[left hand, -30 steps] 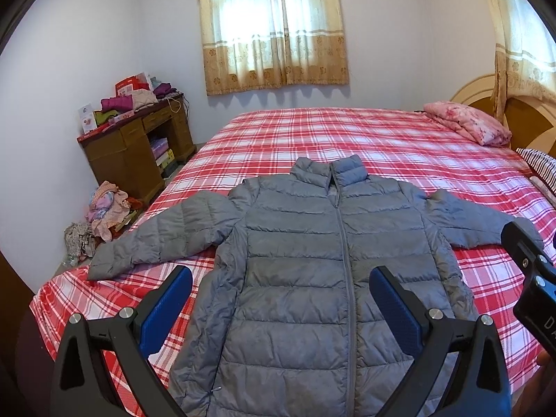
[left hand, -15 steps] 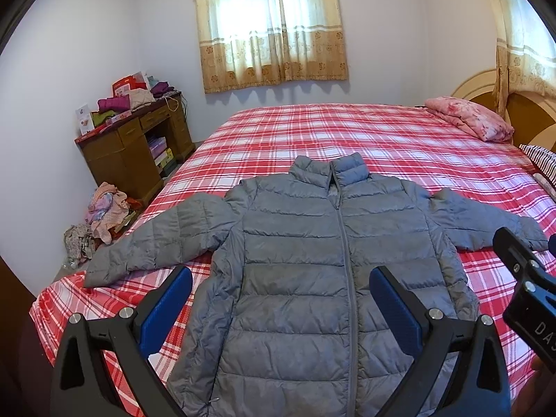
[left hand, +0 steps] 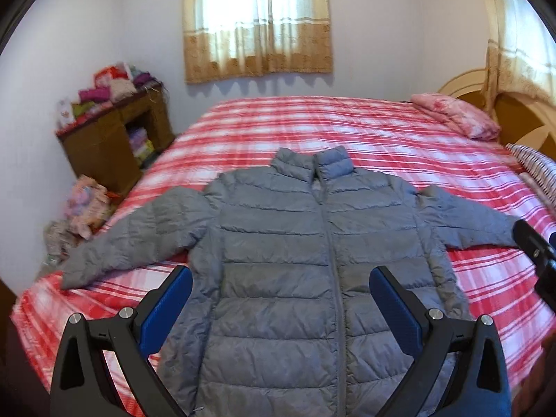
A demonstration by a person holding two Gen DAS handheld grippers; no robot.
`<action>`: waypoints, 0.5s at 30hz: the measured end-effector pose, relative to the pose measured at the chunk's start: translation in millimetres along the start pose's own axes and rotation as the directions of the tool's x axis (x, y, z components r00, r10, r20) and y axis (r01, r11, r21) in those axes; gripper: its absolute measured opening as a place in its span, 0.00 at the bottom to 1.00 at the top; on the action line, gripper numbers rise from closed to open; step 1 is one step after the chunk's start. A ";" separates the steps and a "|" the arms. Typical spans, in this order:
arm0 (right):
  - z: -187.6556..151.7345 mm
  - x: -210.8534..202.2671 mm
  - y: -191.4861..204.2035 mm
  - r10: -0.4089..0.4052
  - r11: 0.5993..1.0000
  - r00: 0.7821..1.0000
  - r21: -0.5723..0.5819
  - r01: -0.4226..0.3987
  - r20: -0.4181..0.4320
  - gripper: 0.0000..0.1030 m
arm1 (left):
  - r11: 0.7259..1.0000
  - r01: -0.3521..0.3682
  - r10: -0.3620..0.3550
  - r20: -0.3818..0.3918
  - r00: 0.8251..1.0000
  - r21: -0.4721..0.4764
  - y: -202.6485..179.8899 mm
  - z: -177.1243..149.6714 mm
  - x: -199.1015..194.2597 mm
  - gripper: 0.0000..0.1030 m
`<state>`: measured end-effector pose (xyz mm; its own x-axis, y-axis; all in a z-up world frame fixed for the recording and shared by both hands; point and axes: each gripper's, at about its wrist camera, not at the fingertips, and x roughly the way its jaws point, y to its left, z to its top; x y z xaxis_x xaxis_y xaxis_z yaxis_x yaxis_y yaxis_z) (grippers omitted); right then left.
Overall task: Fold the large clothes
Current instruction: 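Grasp the sleeve cuff nearest the right tool and lay it across the jacket body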
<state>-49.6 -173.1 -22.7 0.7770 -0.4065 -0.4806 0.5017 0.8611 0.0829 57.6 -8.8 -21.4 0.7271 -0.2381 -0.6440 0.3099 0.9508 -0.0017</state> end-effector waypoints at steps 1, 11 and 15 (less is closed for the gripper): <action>0.2 3.1 -10.5 -0.019 1.000 1.000 -0.001 0.019 0.013 1.00 | 1.000 0.013 -0.013 -0.006 1.000 -0.024 6.6 0.6 4.5 0.99; 22.6 80.8 -211.3 -0.224 0.910 0.969 0.332 0.248 -0.109 0.79 | 0.990 -0.044 0.047 0.016 0.999 -0.132 64.7 37.1 50.4 0.99; 7.8 123.2 -303.1 -0.261 0.808 0.942 0.487 0.332 -0.210 0.78 | 0.986 -0.096 0.099 0.018 0.995 -0.138 75.5 42.3 71.3 0.99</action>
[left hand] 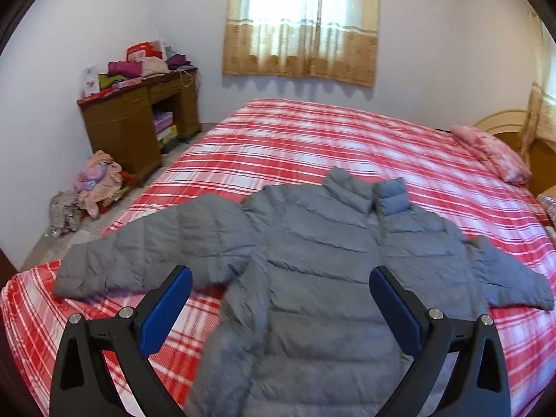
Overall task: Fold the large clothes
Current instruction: 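Grasp the sleeve cuff nearest the right tool and lay it across the jacket body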
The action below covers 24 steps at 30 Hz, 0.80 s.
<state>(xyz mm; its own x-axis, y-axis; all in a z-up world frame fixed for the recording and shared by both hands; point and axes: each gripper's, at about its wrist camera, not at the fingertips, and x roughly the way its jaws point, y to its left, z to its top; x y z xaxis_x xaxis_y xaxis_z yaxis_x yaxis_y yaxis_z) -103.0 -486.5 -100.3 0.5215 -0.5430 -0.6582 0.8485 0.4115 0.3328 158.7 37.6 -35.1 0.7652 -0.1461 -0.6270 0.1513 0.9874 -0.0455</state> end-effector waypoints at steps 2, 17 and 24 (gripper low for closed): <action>2.5 27.5 -31.0 -0.042 0.993 0.998 0.104 0.046 -0.040 0.75 | 1.000 -0.017 0.017 -0.025 1.000 -0.007 2.8 -5.5 15.1 0.99; 8.5 111.7 -36.5 -0.187 0.968 0.980 0.157 0.195 -0.069 0.50 | 1.000 -0.022 0.023 -0.045 0.999 0.007 -6.8 -39.4 57.6 0.99; 20.5 97.8 -24.6 -0.123 0.990 0.992 0.069 0.123 -0.003 0.13 | 0.998 -0.036 0.040 -0.073 0.997 0.047 -7.7 -56.9 66.7 0.99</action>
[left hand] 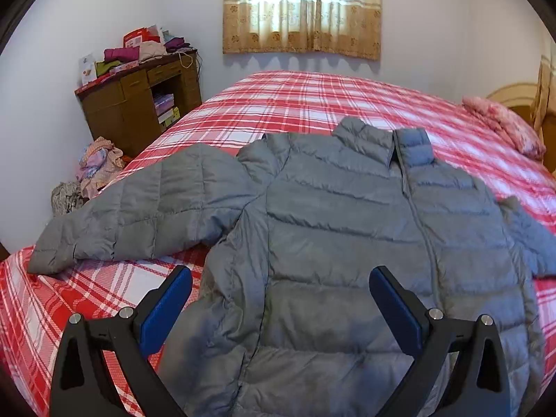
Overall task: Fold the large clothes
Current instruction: 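Grasp the sleeve cuff nearest the right tool and lay it across the jacket body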
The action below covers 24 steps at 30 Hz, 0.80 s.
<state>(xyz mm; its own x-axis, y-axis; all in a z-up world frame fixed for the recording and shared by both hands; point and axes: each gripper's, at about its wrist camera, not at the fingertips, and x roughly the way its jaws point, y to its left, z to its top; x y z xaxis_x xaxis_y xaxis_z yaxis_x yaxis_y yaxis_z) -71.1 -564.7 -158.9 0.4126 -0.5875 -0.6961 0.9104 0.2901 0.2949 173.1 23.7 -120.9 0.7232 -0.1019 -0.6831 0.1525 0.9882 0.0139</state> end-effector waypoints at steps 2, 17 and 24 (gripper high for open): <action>4.7 -22.3 16.2 0.034 0.997 0.998 -0.067 -0.031 0.055 0.13 | 1.000 -0.006 0.006 0.010 1.000 0.013 1.0 -3.4 -3.3 0.99; -118.2 -213.2 255.1 0.559 0.645 0.827 -0.593 -0.482 -0.063 0.12 | 0.997 -0.069 0.072 0.062 0.995 -0.041 54.5 -33.0 -38.4 0.99; -236.4 -238.3 352.0 0.633 0.436 0.731 -0.663 -0.608 -0.255 0.12 | 0.990 -0.106 0.114 0.077 0.991 -0.093 95.4 -42.1 -47.5 0.99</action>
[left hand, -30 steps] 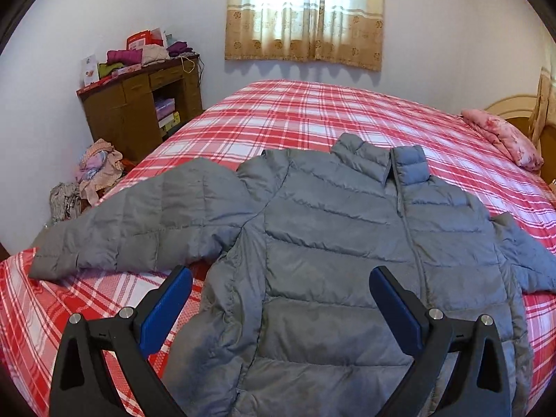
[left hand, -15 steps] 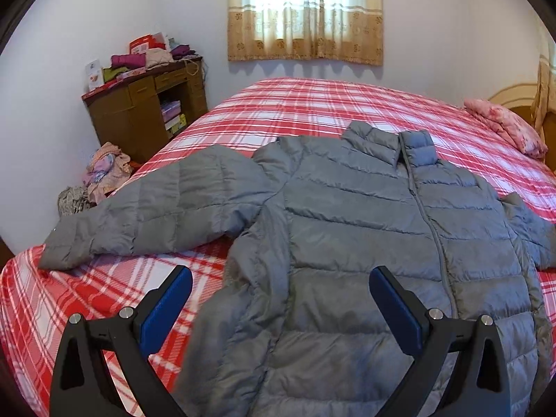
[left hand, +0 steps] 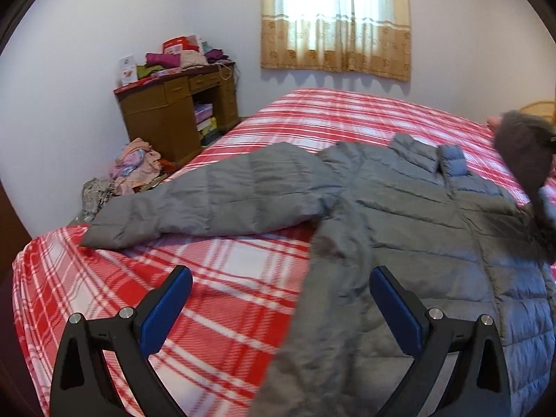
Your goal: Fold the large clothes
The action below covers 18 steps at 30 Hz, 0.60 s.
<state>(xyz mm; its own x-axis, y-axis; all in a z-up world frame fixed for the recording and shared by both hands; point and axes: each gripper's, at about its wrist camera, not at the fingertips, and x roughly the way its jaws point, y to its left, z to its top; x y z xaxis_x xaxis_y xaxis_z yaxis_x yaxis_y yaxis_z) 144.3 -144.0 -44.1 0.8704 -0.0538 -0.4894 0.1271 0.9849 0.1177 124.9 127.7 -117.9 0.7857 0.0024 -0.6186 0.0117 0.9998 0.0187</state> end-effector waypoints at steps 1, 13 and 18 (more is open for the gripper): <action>-4.6 13.0 20.6 0.019 0.999 1.000 -0.027 -0.019 -0.009 0.12 | 1.000 -0.002 0.002 0.002 1.000 -0.012 6.2 0.4 -0.2 0.99; -56.4 117.2 116.5 0.258 0.964 0.947 -0.011 -0.265 -0.193 0.46 | 0.997 -0.034 0.035 0.006 0.999 -0.073 47.5 10.3 10.6 0.99; -50.6 106.6 108.0 0.389 0.921 0.904 0.067 -0.383 -0.178 0.75 | 0.997 -0.025 0.026 0.009 1.000 -0.070 42.6 16.2 14.1 0.99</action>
<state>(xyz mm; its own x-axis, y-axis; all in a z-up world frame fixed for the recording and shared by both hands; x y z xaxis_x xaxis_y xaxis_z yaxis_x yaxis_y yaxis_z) 226.8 -35.1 -127.2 0.7516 0.3634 -0.5505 -0.1841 0.9170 0.3539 146.5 169.9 -113.1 0.7914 0.0280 -0.6106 -0.0516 0.9984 -0.0210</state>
